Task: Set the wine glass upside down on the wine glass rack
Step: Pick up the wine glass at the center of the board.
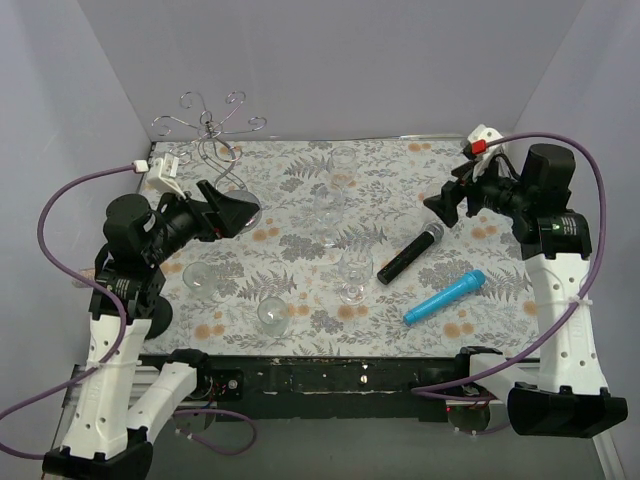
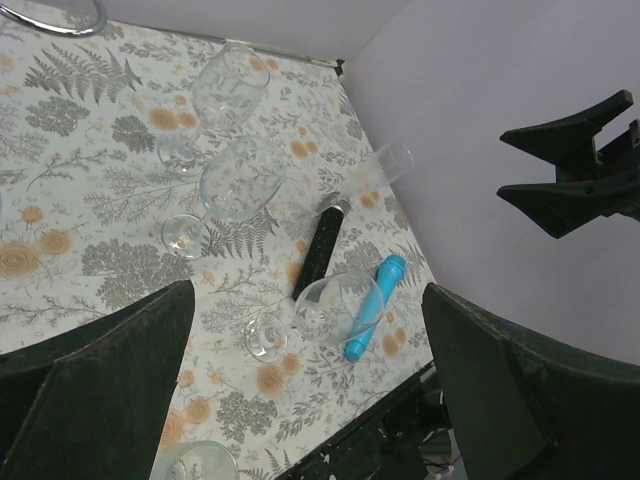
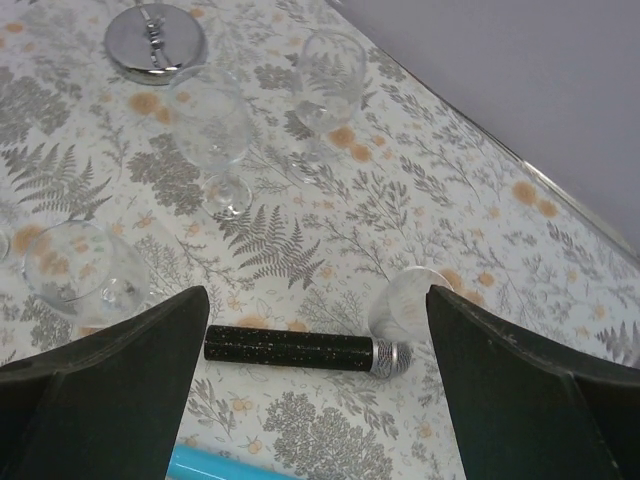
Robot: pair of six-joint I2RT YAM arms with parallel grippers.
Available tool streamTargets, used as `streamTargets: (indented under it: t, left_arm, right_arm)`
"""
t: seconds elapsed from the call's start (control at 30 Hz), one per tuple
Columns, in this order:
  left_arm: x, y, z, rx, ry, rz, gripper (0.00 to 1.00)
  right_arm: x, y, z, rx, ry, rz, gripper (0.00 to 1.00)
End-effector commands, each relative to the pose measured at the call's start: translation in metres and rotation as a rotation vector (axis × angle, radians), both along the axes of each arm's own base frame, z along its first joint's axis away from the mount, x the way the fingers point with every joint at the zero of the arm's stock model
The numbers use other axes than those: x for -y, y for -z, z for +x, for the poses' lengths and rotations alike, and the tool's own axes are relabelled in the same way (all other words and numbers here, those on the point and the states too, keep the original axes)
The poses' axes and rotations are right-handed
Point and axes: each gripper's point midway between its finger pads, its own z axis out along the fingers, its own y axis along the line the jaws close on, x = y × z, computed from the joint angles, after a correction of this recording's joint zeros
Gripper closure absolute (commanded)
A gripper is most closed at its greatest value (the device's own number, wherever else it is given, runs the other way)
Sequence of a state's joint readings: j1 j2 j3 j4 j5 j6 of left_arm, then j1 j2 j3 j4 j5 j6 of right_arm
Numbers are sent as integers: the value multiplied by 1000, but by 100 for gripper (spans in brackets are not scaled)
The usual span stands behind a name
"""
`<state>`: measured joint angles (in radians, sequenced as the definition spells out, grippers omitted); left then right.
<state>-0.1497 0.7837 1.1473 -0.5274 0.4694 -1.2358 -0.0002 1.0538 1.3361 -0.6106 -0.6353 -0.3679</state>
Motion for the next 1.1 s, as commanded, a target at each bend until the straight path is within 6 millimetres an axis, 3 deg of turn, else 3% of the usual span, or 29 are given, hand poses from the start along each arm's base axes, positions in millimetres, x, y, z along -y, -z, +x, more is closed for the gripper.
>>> streamTargets:
  t: [0.0, 0.1, 0.33, 0.43, 0.5, 0.63, 0.8, 1.07]
  left_arm:
    - [9, -2, -9, -25, 75, 6, 2]
    - [13, -2, -8, -44, 93, -8, 2]
    - [12, -7, -3, -44, 81, -6, 2]
    - [10, -5, -2, -50, 63, -3, 2]
    - [9, -2, -1, -59, 57, 1, 2]
    - [6, 1, -3, -62, 39, 7, 2]
    - [4, 8, -3, -74, 30, 21, 2]
    - [4, 9, 1, -74, 32, 30, 2]
  right_arm:
    - [-39, -12, -31, 123, -361, -83, 2]
    - [-59, -10, -45, 127, -510, -71, 2]
    - [-89, 8, -50, 128, -678, -157, 2]
    - [-96, 18, -39, 124, -660, -206, 2]
    - [-86, 16, -8, 83, -487, -220, 2]
    - [-36, 18, 48, -18, -113, -250, 4]
    - [13, 44, 66, -224, 77, -200, 36]
    - [27, 74, 79, -387, 145, -220, 51]
